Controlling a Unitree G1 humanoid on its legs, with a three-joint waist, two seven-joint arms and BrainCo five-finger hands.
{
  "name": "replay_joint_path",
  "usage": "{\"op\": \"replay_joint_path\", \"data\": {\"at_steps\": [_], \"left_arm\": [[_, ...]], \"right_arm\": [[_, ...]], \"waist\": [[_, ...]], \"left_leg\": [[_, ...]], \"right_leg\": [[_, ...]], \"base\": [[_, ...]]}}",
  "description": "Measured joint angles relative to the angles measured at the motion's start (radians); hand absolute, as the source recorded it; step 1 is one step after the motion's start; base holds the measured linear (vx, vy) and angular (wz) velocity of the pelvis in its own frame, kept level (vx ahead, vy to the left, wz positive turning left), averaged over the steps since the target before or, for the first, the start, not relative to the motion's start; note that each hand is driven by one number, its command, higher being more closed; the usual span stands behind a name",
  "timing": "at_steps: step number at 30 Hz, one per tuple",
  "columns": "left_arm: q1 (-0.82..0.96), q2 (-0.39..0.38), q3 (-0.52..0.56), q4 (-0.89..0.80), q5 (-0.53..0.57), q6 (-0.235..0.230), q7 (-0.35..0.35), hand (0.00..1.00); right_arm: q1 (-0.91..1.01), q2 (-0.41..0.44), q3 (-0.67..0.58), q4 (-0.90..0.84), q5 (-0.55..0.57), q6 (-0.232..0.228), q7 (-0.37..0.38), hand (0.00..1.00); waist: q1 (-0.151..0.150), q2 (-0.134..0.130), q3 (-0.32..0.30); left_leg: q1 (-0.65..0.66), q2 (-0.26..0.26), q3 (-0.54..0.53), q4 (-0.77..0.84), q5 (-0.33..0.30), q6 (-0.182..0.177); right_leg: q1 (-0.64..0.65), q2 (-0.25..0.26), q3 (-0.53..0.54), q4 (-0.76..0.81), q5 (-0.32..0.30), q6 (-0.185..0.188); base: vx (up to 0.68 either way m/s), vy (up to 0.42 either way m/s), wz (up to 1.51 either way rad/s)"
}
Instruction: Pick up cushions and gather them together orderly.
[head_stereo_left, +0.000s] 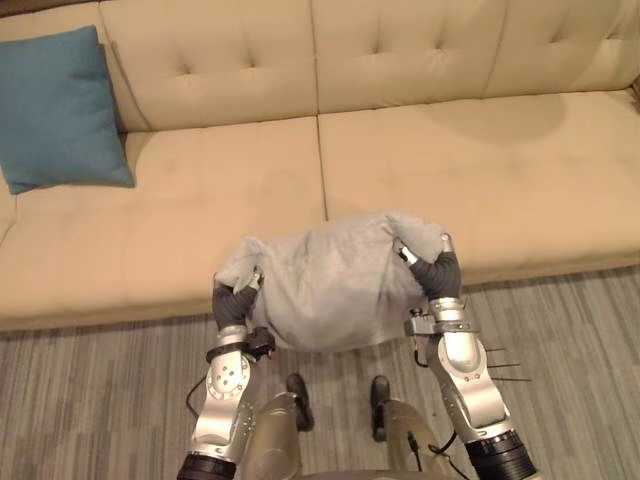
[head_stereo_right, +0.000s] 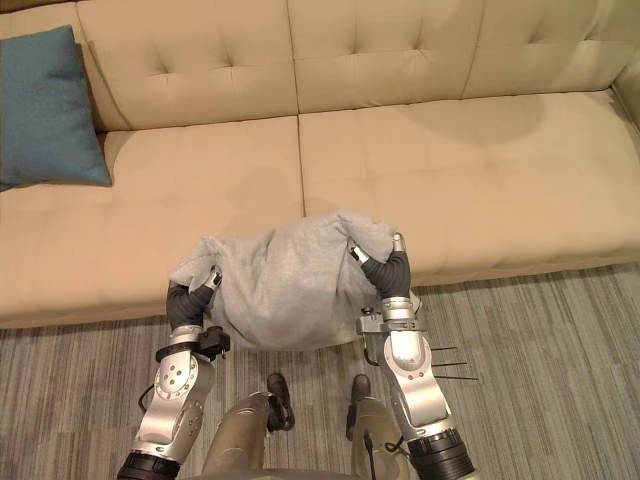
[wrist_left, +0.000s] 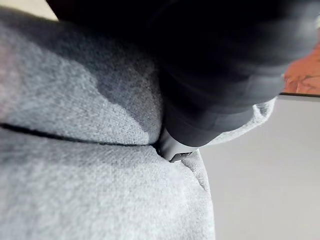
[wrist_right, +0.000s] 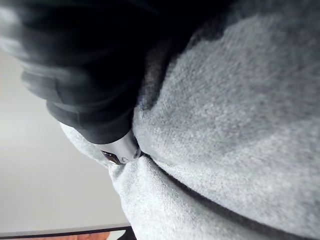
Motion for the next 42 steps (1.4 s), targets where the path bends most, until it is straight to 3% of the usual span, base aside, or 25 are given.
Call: {"op": "replay_joint_path", "data": {"at_steps": [4,8,9,11,13,14,15,16,17,18,20,21,24,25,27,28,29,30,31,33,36,40,42], "left_arm": [[0.017,0.000,0.000,-0.011,0.000,0.002,-0.001,1.00],[0.047,0.007,-0.009,-0.011,0.000,0.022,-0.005,1.00],[0.051,0.014,-0.009,-0.010,0.001,0.028,-0.006,1.00],[0.056,0.028,-0.010,-0.011,0.002,0.028,-0.006,1.00],[0.058,0.037,-0.010,-0.010,0.002,0.029,-0.007,1.00],[0.059,0.042,-0.010,-0.010,0.002,0.033,-0.009,1.00],[0.063,0.042,-0.014,-0.009,0.002,0.035,-0.016,1.00],[0.065,0.041,-0.017,-0.005,0.002,0.035,-0.023,1.00],[0.065,0.036,-0.032,0.009,0.002,0.035,-0.029,1.00],[0.072,0.024,-0.044,0.024,0.003,0.035,-0.037,1.00],[0.067,0.019,-0.044,0.035,0.002,0.035,-0.045,1.00],[0.046,0.008,-0.044,0.057,0.002,0.035,-0.058,1.00],[0.023,-0.001,-0.060,0.099,0.002,0.036,-0.080,1.00],[0.020,0.002,-0.072,0.099,0.002,0.034,-0.094,1.00],[0.004,0.001,-0.076,0.099,0.002,0.035,-0.109,1.00],[-0.014,0.000,-0.078,0.099,0.003,0.039,-0.113,1.00],[-0.019,-0.001,-0.080,0.099,0.003,0.041,-0.113,1.00],[-0.021,-0.007,-0.086,0.099,0.005,0.041,-0.113,1.00],[-0.022,-0.014,-0.088,0.099,0.012,0.041,-0.113,1.00],[-0.059,0.016,-0.089,0.111,0.025,0.050,-0.110,1.00],[-0.070,0.030,-0.077,0.102,0.041,0.049,-0.089,1.00],[-0.141,0.040,-0.043,0.086,0.069,0.049,-0.049,1.00],[-0.232,0.065,-0.025,0.087,0.102,0.049,0.008,1.00]], "right_arm": [[-0.003,-0.003,0.004,0.004,0.003,0.001,0.003,1.00],[-0.002,-0.008,0.005,0.058,0.000,0.001,0.003,1.00],[-0.002,-0.008,0.006,0.074,-0.001,0.001,0.003,1.00],[-0.002,-0.008,0.008,0.089,-0.002,0.003,0.005,1.00],[-0.002,-0.008,0.010,0.095,-0.003,0.004,0.021,1.00],[-0.001,-0.011,0.009,0.101,-0.002,0.005,0.023,1.00],[0.007,-0.017,0.007,0.104,-0.002,0.008,0.023,1.00],[0.017,-0.022,0.007,0.104,-0.002,0.009,0.023,1.00],[0.038,-0.035,0.003,0.104,-0.001,0.009,0.023,1.00],[0.053,-0.050,0.001,0.104,-0.001,0.014,0.023,1.00],[0.055,-0.052,0.000,0.102,-0.001,0.015,0.023,1.00],[0.056,-0.063,-0.011,0.095,0.000,0.015,0.023,1.00],[0.078,-0.072,-0.035,0.048,0.004,0.015,0.022,1.00],[0.088,-0.073,-0.044,0.001,0.004,0.013,0.022,1.00],[0.069,-0.074,-0.045,-0.044,0.004,0.002,0.022,1.00],[0.054,-0.073,-0.055,-0.043,0.004,-0.004,0.019,1.00],[0.052,-0.073,-0.063,-0.043,0.004,-0.004,0.019,1.00],[0.052,-0.077,-0.077,-0.043,0.003,-0.004,0.019,1.00],[0.050,-0.073,-0.085,-0.039,0.003,-0.005,0.019,1.00],[0.043,-0.016,-0.090,-0.023,-0.002,-0.005,-0.001,1.00],[-0.014,0.012,-0.077,-0.003,-0.017,-0.005,-0.022,1.00],[-0.155,0.023,-0.074,0.077,-0.045,-0.004,-0.065,1.00],[-0.256,0.022,-0.075,0.127,-0.047,-0.004,-0.104,1.00]], "waist": [[-0.001,-0.001,-0.008],[-0.029,-0.016,-0.007],[-0.031,-0.021,-0.004],[-0.043,-0.025,-0.010],[-0.045,-0.027,-0.011],[-0.055,-0.026,-0.010],[-0.057,-0.031,-0.013],[-0.059,-0.034,-0.015],[-0.068,-0.018,-0.020],[-0.065,0.020,-0.035],[-0.068,0.030,-0.040],[-0.056,0.032,-0.039],[-0.054,0.032,-0.039],[-0.053,0.032,-0.039],[-0.052,0.033,-0.039],[-0.051,0.034,-0.040],[-0.051,0.039,-0.043],[-0.051,0.070,-0.052],[-0.051,0.086,-0.056],[-0.055,0.049,-0.055],[-0.051,0.045,-0.055],[-0.046,0.044,-0.054],[-0.040,0.041,-0.048]], "left_leg": [[0.048,-0.017,0.004,-0.010,-0.048,0.002],[0.138,-0.045,0.001,0.004,-0.120,0.022],[0.161,-0.053,-0.007,-0.003,-0.129,0.038],[0.166,-0.052,-0.024,-0.014,-0.130,0.044],[0.164,-0.050,-0.036,-0.036,-0.130,0.044],[0.168,-0.052,-0.052,-0.046,-0.135,0.034],[0.183,-0.056,-0.062,-0.047,-0.148,0.003],[0.194,-0.060,-0.074,-0.039,-0.162,-0.018],[0.206,-0.051,-0.106,-0.021,-0.179,-0.046],[0.206,-0.018,-0.124,-0.004,-0.172,-0.068],[0.149,0.013,-0.162,0.125,-0.133,-0.116],[0.067,0.045,-0.183,0.313,-0.057,-0.135],[-0.001,0.083,-0.156,0.472,-0.056,-0.126],[-0.028,0.090,-0.130,0.467,-0.072,-0.098],[-0.086,0.077,-0.121,0.362,-0.084,-0.082],[-0.104,0.049,-0.140,0.194,-0.072,-0.088],[-0.096,0.036,-0.147,0.102,-0.034,-0.093],[-0.086,0.040,-0.168,-0.031,0.110,-0.096],[-0.084,0.047,-0.181,-0.057,0.116,-0.059],[-0.085,-0.010,-0.152,-0.073,0.119,-0.043],[-0.085,-0.048,-0.118,-0.090,0.119,-0.029],[-0.103,-0.063,-0.101,-0.123,0.134,-0.007],[-0.115,-0.058,-0.091,-0.150,0.160,-0.005]], "right_leg": [[0.002,-0.010,0.025,0.050,-0.008,0.019],[-0.079,-0.052,0.026,0.384,-0.021,0.061],[-0.120,-0.069,0.025,0.473,-0.001,0.037],[-0.148,-0.069,-0.012,0.412,-0.053,0.016],[-0.178,-0.064,-0.049,0.244,-0.048,0.010],[-0.179,-0.053,-0.057,0.113,-0.015,0.002],[-0.171,-0.039,-0.050,0.004,0.032,-0.010],[-0.160,-0.035,-0.039,-0.024,0.083,-0.017],[-0.147,-0.030,-0.032,-0.001,0.167,-0.027],[-0.146,-0.010,-0.059,0.041,0.125,-0.046],[-0.135,0.008,-0.085,0.057,0.097,-0.066],[-0.093,0.019,-0.096,0.033,0.086,-0.083],[0.023,0.016,-0.110,-0.049,0.085,-0.085],[0.064,0.007,-0.112,-0.078,0.085,-0.085],[0.072,-0.015,-0.109,-0.095,0.083,-0.081],[0.071,-0.033,-0.108,-0.100,0.078,-0.068],[0.071,-0.035,-0.107,-0.100,0.076,-0.052],[0.074,-0.016,-0.100,-0.102,0.066,-0.021],[0.077,-0.004,-0.094,-0.102,0.053,-0.003],[0.049,-0.058,-0.060,-0.090,0.042,0.019],[0.023,-0.093,-0.009,-0.083,0.040,0.022],[-0.023,-0.098,0.016,-0.088,0.048,0.035],[-0.047,-0.089,0.030,-0.098,0.065,0.051]], "base": [[0.06,0.066,-0.24],[0.04,0.050,0.00],[0.09,0.044,0.24],[0.14,-0.015,0.23],[0.19,-0.057,0.25],[0.25,-0.094,0.35],[0.33,-0.128,0.43],[0.39,-0.180,0.55],[0.44,-0.198,0.49],[0.45,-0.186,0.42],[0.46,-0.169,0.11],[0.52,-0.200,0.05],[0.40,-0.071,0.14],[0.26,0.059,0.11],[0.21,0.135,-0.02],[0.14,0.187,-0.06],[0.15,0.273,-0.09],[0.08,0.162,-0.15],[0.13,0.287,-0.09],[0.12,0.277,0.02],[0.04,0.180,-0.10],[-0.03,0.056,-0.16],[-0.05,-0.010,-0.14]]}}
